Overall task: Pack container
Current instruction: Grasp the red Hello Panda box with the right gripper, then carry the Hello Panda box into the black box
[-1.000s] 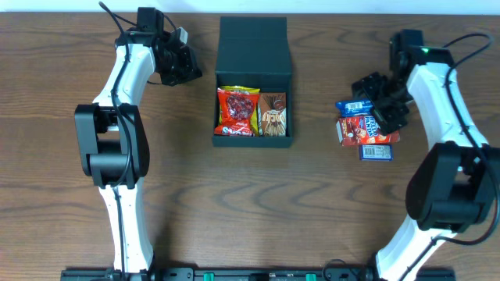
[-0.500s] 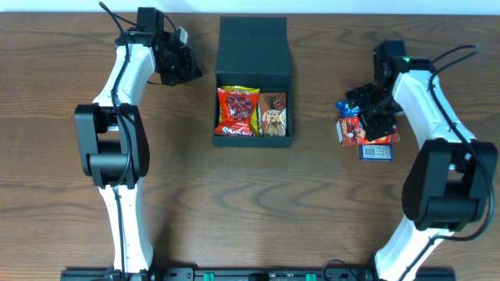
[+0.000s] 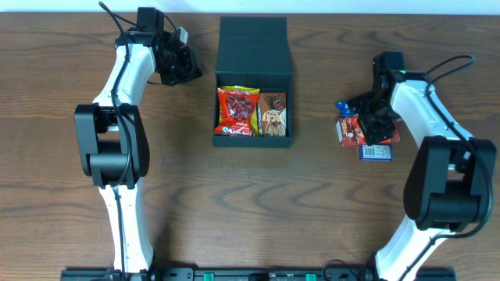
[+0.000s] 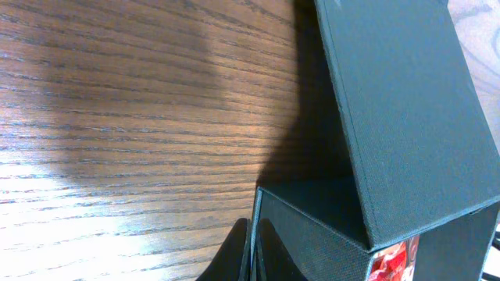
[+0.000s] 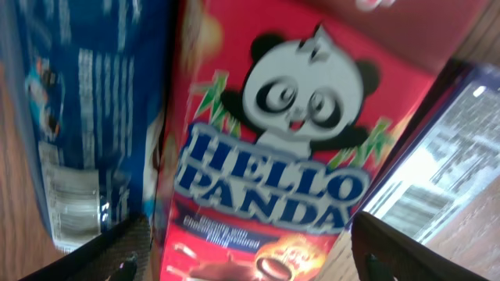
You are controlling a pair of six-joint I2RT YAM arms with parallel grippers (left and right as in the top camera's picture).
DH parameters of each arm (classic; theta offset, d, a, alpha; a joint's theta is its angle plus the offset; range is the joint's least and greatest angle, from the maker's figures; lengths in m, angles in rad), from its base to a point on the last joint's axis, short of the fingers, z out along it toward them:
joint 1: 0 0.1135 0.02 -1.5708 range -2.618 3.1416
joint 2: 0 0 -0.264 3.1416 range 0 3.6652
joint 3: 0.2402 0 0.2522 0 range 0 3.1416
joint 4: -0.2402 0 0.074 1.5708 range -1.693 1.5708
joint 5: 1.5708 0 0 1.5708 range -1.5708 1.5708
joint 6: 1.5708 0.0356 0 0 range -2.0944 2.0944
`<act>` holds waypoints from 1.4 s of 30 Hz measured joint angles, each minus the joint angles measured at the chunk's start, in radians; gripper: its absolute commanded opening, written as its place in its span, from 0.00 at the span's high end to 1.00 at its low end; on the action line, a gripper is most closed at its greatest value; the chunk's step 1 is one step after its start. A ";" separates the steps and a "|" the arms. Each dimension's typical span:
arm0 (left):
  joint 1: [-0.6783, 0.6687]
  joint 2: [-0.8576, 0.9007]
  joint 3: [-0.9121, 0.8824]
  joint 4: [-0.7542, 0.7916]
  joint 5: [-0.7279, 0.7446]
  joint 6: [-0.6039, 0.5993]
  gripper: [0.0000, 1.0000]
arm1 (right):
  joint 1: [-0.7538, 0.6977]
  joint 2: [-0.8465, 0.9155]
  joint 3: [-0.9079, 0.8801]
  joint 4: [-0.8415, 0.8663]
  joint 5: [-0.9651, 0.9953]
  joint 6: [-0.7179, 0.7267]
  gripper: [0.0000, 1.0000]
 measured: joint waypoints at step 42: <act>0.000 0.000 0.000 0.000 0.000 0.000 0.94 | -0.017 0.029 -0.070 0.136 0.019 -0.061 0.30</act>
